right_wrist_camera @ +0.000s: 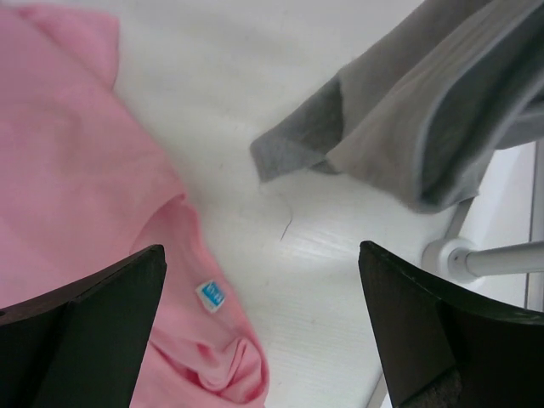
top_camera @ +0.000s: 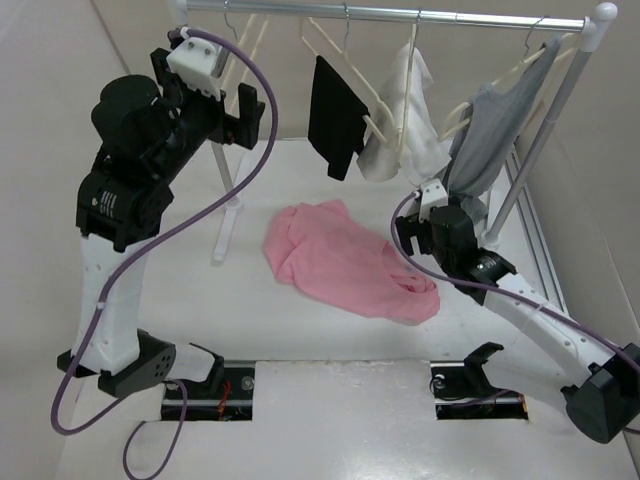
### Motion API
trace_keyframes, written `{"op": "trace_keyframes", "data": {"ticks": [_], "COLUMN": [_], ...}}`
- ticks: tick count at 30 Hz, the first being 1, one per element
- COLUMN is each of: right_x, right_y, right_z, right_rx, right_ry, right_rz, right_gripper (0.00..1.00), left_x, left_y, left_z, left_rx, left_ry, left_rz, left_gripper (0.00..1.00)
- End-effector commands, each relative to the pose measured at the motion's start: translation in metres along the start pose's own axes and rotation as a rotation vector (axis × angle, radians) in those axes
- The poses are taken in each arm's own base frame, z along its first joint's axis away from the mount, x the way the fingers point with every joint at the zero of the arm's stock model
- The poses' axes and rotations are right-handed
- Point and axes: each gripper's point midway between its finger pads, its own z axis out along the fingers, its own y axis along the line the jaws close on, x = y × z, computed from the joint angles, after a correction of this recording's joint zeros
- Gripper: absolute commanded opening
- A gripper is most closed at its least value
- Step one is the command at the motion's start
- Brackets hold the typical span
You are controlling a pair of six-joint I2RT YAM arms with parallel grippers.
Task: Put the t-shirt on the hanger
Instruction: Grab a hanger with the left arm
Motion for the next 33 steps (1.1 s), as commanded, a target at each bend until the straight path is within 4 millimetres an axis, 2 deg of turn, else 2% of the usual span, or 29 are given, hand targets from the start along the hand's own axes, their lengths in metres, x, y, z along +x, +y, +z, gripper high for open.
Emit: {"op": "trace_keyframes", "data": {"ticks": [1,3,4,7,8,10,12,15,17,20,21,22,23,24,25,28,30,33], "right_x": [0.005,0.004,-0.001,-0.001,-0.003,-0.008,-0.01,-0.016,-0.023,-0.027,-0.026,-0.026,-0.03,-0.032,-0.032,-0.037,-0.033,-0.036], "right_y": [0.01,0.014,0.013,0.008,0.006,0.003,0.0,0.002,0.002,0.004,0.0,0.0,-0.003,-0.004,-0.003,-0.001,0.002,0.001], "right_z": [-0.012,-0.019,-0.022,-0.028,-0.031,-0.035,-0.038,-0.041,-0.045,-0.048,-0.05,-0.05,-0.054,-0.057,-0.057,-0.062,-0.062,-0.065], "right_rx": [-0.048,-0.077,-0.076,-0.066,-0.065,-0.063,-0.052,-0.071,-0.083,-0.106,-0.091,-0.09,-0.08,-0.079,-0.088,-0.112,-0.128,-0.123], "right_ry": [-0.012,-0.041,-0.064,-0.085,-0.095,-0.117,-0.128,-0.147,-0.169,-0.179,-0.178,-0.178,-0.188,-0.199,-0.2,-0.216,-0.2,-0.197], "right_rz": [0.001,-0.002,0.007,0.006,-0.002,-0.008,-0.012,-0.018,-0.022,-0.03,-0.029,-0.029,-0.024,-0.019,-0.02,-0.018,-0.026,-0.016], "right_gripper": [0.99,0.99,0.99,0.99,0.99,0.99,0.99,0.99,0.99,0.99,0.99,0.99,0.99,0.99,0.99,0.99,0.99,0.99], "left_x": [-0.044,-0.027,-0.021,0.005,0.015,0.023,0.03,0.037,0.037,0.031,0.029,0.023,0.028,0.022,0.022,0.019,0.015,0.002], "left_y": [0.027,0.034,0.04,0.046,0.046,0.058,0.06,0.06,0.06,0.057,0.056,0.057,0.056,0.056,0.058,0.061,0.061,0.067], "left_z": [0.0,0.022,0.028,0.047,0.051,0.055,0.06,0.062,0.062,0.053,0.048,0.044,0.047,0.043,0.042,0.042,0.042,0.035], "left_rx": [-0.139,-0.18,-0.221,-0.247,-0.253,-0.289,-0.296,-0.277,-0.277,-0.271,-0.271,-0.274,-0.273,-0.275,-0.289,-0.302,-0.303,-0.334], "left_ry": [-0.151,-0.096,-0.074,0.003,0.03,0.047,0.065,0.082,0.081,0.064,0.058,0.035,0.048,0.027,0.028,0.005,-0.01,-0.051], "left_rz": [-0.036,-0.028,-0.03,-0.016,-0.013,-0.013,-0.021,-0.02,-0.029,-0.062,-0.073,-0.074,-0.073,-0.085,-0.085,-0.095,-0.096,-0.1], "left_gripper": [0.93,0.93,0.92,0.87,0.85,0.79,0.73,0.54,0.38,0.27,0.19,0.13,0.08,0.03,0.0,0.0,0.0,0.0]}}
